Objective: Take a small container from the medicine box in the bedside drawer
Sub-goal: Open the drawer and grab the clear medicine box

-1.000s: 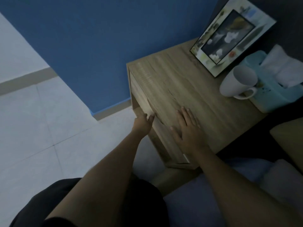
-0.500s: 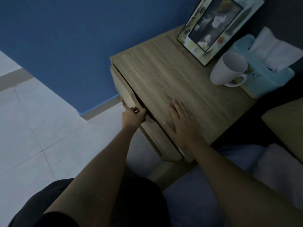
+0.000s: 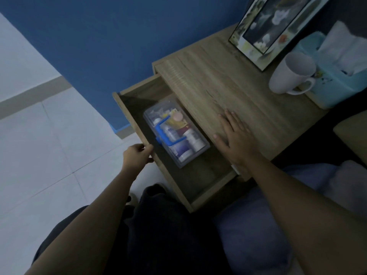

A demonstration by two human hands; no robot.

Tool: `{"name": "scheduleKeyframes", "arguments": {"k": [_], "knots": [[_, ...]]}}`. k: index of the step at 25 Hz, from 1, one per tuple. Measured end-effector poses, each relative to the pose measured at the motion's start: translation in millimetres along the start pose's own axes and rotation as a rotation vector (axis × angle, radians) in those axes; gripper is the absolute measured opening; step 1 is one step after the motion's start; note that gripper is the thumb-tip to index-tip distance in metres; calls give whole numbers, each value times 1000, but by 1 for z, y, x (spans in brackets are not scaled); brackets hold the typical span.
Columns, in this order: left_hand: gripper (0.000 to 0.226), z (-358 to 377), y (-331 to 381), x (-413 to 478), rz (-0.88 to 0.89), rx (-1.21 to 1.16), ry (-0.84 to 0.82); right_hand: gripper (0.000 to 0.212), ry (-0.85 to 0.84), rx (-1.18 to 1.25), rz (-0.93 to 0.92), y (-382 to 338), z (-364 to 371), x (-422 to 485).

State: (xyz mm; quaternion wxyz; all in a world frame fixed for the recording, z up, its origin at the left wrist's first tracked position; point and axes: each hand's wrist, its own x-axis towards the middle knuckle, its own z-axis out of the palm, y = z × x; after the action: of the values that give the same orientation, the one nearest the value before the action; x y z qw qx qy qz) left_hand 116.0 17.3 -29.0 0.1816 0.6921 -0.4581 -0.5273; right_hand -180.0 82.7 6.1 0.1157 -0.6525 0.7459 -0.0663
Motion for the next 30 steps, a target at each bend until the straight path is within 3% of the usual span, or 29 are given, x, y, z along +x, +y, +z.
{"name": "scheduleKeyframes", "arguments": {"k": [4, 7, 9, 11, 13, 15, 19, 21, 23, 30], "knots": [[42, -19, -12, -5, -20, 17, -3, 70, -6, -24, 3, 1, 1, -1], [64, -21, -11, -15, -27, 40, 38, 68, 7, -36, 7, -4, -3, -2], [76, -24, -6, -22, 162, 125, 251, 66, 85, -87, 14, -10, -9, -3], [72, -34, 13, -19, 449, 199, 398, 55, 268, -13, 70, -33, -10, -10], [61, -40, 41, 0, 650, 359, 318, 43, 342, 160, 113, -77, 1, -23], [55, -35, 71, 27, 716, 577, 112, 41, 241, 253, 177, -127, 22, -38], [69, -25, 96, 72, 576, 968, -158, 72, 44, 415, 821, -172, 52, -42], [73, -24, 92, 89, 431, 999, -211, 79, -21, 603, 976, -177, 60, -34], [69, -21, 90, 98, 346, 947, -287, 81, -36, 801, 994, -181, 67, -24], [64, -29, 101, 92, 398, 834, -309, 81, 64, 751, 944, -191, 60, -26]]}}
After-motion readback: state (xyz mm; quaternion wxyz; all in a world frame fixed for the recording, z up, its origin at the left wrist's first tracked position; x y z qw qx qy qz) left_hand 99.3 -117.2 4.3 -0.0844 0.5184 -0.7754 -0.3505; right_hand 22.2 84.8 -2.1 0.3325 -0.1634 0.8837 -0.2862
